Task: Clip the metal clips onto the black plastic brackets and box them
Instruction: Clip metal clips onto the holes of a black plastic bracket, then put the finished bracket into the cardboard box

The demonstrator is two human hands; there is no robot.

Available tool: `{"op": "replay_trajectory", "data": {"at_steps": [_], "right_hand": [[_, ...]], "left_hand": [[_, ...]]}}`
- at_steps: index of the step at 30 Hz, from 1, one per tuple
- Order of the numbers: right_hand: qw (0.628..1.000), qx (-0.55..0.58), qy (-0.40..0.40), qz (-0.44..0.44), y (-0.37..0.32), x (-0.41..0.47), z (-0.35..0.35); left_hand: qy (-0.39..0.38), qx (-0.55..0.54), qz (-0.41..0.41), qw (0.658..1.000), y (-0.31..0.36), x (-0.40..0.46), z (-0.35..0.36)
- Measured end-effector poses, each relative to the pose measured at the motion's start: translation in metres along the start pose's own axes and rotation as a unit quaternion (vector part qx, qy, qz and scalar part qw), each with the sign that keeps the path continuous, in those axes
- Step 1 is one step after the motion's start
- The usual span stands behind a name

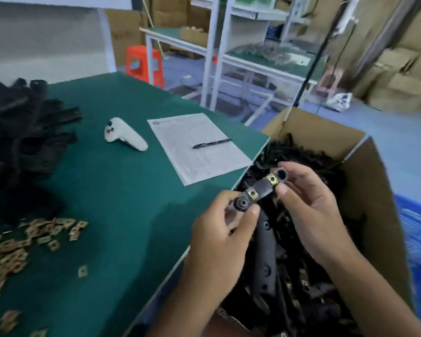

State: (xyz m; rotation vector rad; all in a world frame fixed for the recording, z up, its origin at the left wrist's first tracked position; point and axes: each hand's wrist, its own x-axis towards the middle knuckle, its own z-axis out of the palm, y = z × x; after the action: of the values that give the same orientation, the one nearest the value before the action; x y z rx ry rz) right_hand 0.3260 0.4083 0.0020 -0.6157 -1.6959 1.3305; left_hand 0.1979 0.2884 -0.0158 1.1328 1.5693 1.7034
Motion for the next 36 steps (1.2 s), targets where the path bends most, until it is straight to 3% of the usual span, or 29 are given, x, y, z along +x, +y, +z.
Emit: {"op": "replay_trajectory", "data": {"at_steps": [5,8,10,14,17,20,23,27,31,36], "right_hand": [[0.986,-0.103,0.115,0.067,0.027,-0.02,-0.058],[0.967,-0.175,0.151,0.109,0.042,-0.023,-0.054],[0.974,-0.165,0.14,0.071,0.049,-0.023,-0.045],[0.984,-0.153,-0.022,0.09,0.083,-0.004,0.022],[0.954,-0.185,-0.21,0.111,0.108,0.009,0.1],[0.912,-0.223,-0.332,-0.087,0.074,0.004,0.177],[0.805,-0.292,-0.475,-0.202,0.039,-0.011,0.255],[0.732,-0.351,-0.526,-0.252,0.035,-0.008,0.321],[0.724,-0.34,-0.547,-0.247,0.02,-0.002,0.36],[0.726,-0.332,-0.526,-0.294,0.015,0.003,0.386]], "left_hand": [[-0.124,0.123,-0.041,0.984,-0.017,0.008,0.044],[-0.133,0.187,-0.058,0.972,-0.018,0.003,0.026],[-0.103,0.171,-0.051,0.979,-0.009,-0.002,0.0],[0.039,0.197,-0.014,0.98,0.005,-0.019,-0.084],[0.144,0.238,-0.045,0.96,0.016,-0.038,-0.161],[0.258,0.341,-0.075,0.901,0.016,-0.069,-0.235],[0.337,0.418,-0.131,0.834,0.004,-0.106,-0.294],[0.431,0.435,-0.152,0.776,-0.009,-0.131,-0.345],[0.491,0.415,-0.139,0.754,-0.008,-0.112,-0.383],[0.456,0.5,-0.147,0.721,0.001,-0.061,-0.408]]}}
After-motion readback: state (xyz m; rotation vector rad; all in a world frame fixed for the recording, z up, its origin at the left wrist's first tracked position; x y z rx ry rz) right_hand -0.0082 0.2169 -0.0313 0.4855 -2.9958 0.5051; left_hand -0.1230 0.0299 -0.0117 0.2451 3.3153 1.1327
